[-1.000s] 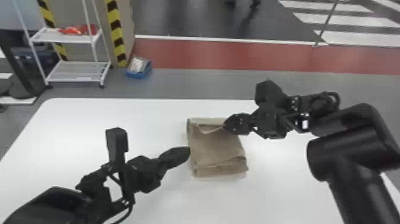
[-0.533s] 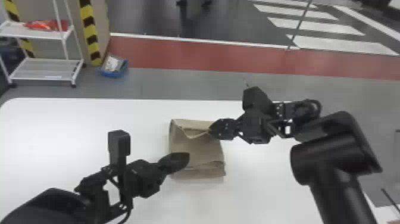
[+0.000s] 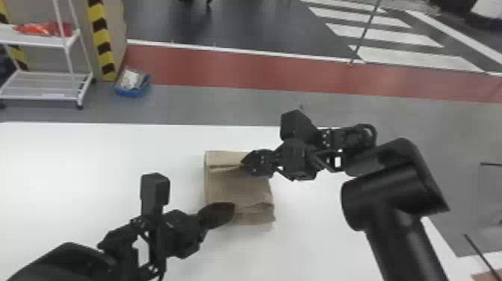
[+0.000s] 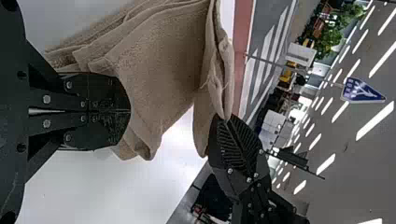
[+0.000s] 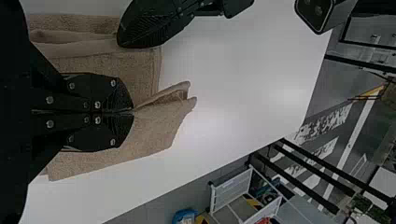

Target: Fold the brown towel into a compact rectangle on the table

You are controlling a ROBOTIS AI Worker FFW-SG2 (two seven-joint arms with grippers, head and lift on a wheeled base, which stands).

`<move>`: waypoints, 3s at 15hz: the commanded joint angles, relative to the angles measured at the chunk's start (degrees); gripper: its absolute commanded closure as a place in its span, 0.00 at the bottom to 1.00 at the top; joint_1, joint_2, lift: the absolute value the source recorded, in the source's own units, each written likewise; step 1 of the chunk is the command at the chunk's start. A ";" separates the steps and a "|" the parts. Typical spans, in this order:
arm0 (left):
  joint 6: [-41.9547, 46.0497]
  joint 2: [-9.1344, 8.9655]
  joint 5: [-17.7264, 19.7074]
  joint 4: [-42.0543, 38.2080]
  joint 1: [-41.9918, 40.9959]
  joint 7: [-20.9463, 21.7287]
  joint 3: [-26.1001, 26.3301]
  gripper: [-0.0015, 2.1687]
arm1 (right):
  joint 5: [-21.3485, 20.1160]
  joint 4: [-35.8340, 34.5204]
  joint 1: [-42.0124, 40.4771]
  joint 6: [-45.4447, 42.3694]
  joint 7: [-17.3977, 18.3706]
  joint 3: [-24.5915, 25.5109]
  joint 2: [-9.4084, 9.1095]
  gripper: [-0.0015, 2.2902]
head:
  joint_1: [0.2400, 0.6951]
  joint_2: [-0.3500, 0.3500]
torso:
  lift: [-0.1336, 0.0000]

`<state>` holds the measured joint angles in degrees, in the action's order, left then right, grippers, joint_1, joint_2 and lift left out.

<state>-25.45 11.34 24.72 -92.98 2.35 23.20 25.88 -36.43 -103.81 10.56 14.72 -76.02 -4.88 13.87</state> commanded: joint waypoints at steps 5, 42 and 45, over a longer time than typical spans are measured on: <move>0.17 -0.18 -1.52 0.88 0.02 -1.40 0.93 0.79 | 0.04 0.45 0.34 0.01 -0.36 -1.36 -0.86 0.61 | 1.00 0.22 | 0.07; 0.00 -0.80 -4.07 1.31 0.64 -3.95 2.34 0.79 | 2.24 3.09 -2.57 -3.15 -2.31 0.05 2.92 0.61 | 1.00 0.19 | 0.07; 0.00 -0.97 -4.07 1.31 0.73 -4.04 2.34 0.79 | 3.47 2.21 -2.57 -2.45 -2.31 1.28 3.44 0.61 | 1.00 0.16 | 0.07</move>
<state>-25.45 10.39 20.66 -91.67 3.07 19.16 28.20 -33.40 -101.38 7.92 11.87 -78.13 -3.97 17.03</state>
